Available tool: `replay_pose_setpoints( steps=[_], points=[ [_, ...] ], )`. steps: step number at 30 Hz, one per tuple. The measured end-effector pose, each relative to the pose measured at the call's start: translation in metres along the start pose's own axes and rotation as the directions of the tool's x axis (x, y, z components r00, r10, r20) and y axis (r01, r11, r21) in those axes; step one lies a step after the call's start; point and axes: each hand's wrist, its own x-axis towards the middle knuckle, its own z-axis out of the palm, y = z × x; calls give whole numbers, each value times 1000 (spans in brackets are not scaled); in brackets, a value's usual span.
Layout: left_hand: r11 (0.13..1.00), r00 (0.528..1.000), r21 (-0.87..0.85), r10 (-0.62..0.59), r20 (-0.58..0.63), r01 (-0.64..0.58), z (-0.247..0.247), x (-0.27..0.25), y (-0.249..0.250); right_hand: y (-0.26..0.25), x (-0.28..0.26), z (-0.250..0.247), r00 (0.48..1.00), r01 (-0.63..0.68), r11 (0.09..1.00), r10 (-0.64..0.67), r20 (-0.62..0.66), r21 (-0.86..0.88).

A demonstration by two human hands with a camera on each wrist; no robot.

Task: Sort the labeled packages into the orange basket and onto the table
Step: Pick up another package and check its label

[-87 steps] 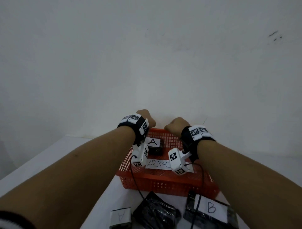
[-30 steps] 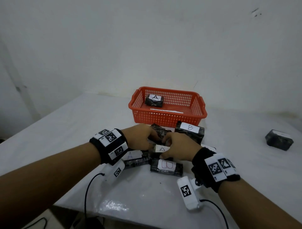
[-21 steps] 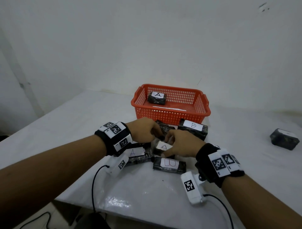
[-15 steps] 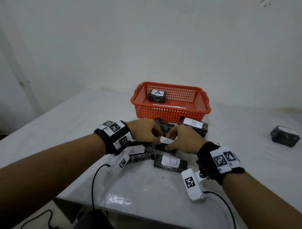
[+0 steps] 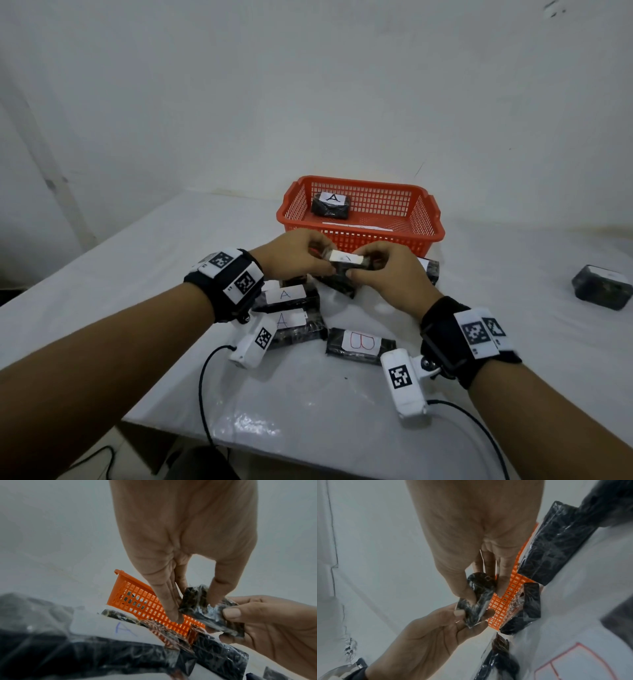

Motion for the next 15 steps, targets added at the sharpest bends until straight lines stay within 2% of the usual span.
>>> replay_pose_setpoints(
  steps=[6, 15],
  points=[
    [995, 995, -90, 44, -84, -51, -8, -2, 1, -7, 3, -4, 1000, 5, 987, -5, 1, 158],
    [977, 986, -189, 72, -148, -100, -2, -7, 8, -10, 0, -9, 996, 78, 982, -69, -59, 174]
  ],
)
